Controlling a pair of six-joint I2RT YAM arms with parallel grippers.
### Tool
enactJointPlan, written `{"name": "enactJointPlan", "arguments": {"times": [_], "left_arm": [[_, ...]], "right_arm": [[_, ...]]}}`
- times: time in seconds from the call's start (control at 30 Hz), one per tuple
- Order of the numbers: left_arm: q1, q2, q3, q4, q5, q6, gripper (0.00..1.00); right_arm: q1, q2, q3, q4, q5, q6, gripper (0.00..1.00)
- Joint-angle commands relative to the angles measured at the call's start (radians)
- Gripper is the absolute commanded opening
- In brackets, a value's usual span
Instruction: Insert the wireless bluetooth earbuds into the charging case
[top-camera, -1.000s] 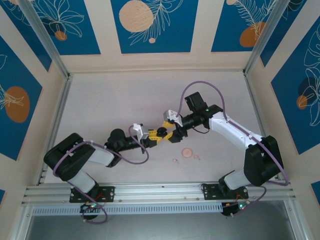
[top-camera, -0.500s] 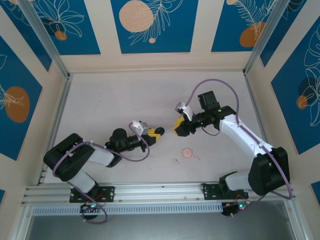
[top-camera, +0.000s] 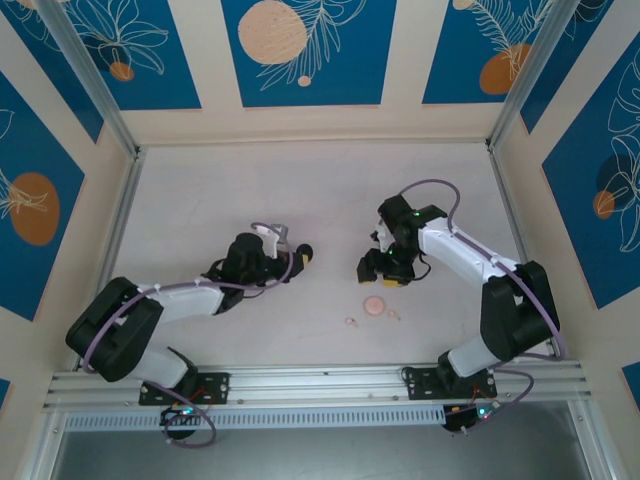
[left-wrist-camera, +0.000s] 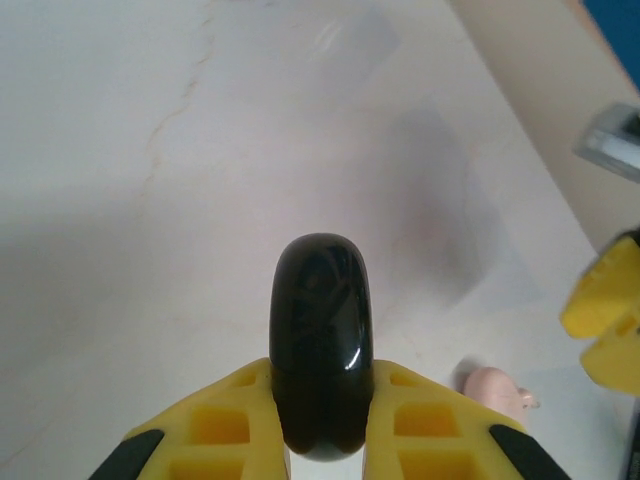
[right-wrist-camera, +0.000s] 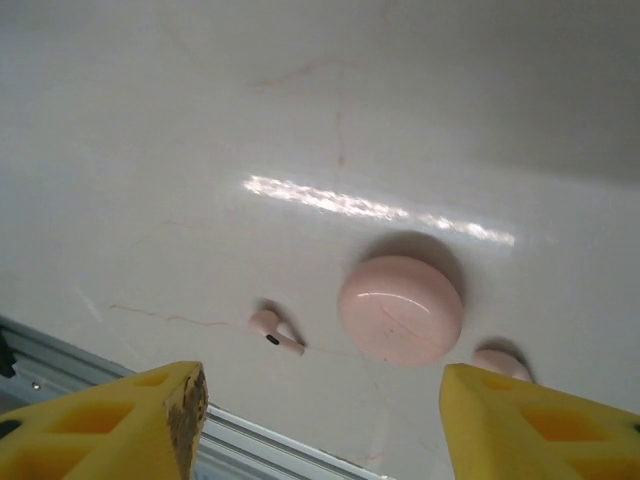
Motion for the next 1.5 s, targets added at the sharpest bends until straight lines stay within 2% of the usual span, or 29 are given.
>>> {"name": "enactJointPlan", "arguments": {"times": [0.0,0.2,0.37,0.6,0.83,1.0,1.47], "left_arm": [[0.057,-0.019,0.042,-0.207,0.041,-0.113,0.14],[0.163,0.028,0.092,-0.265,0.166,-0.181,0.14],[0.196,0.065,0.112,-0.291,0.213,-0.192,0.15],[0.253,0.123,0.159,-0.411,0.285,-0.138,0.18],[0.271,0.182,0.192,-0.495,0.339,-0.095,0.19],[0.287,0.2,0.207,-0.551,0.343,-0.073,0.23],[0.326,0.195,0.259,-0.754,0.253,0.046,0.41]], "right_arm": [[0.028,0.063,0.004,-0.069,0.034,0.098,0.65],[0.072,0.176,0.024,-0.075,0.073,0.122,0.67],[0.083,0.207,0.036,-0.075,0.084,0.131,0.69],[0.086,0.207,0.047,-0.078,0.082,0.127,0.69],[0.09,0.195,0.068,-0.085,0.09,0.131,0.7],[0.09,0.184,0.074,-0.096,0.098,0.133,0.71],[0.094,0.184,0.065,-0.116,0.099,0.141,0.73]]}}
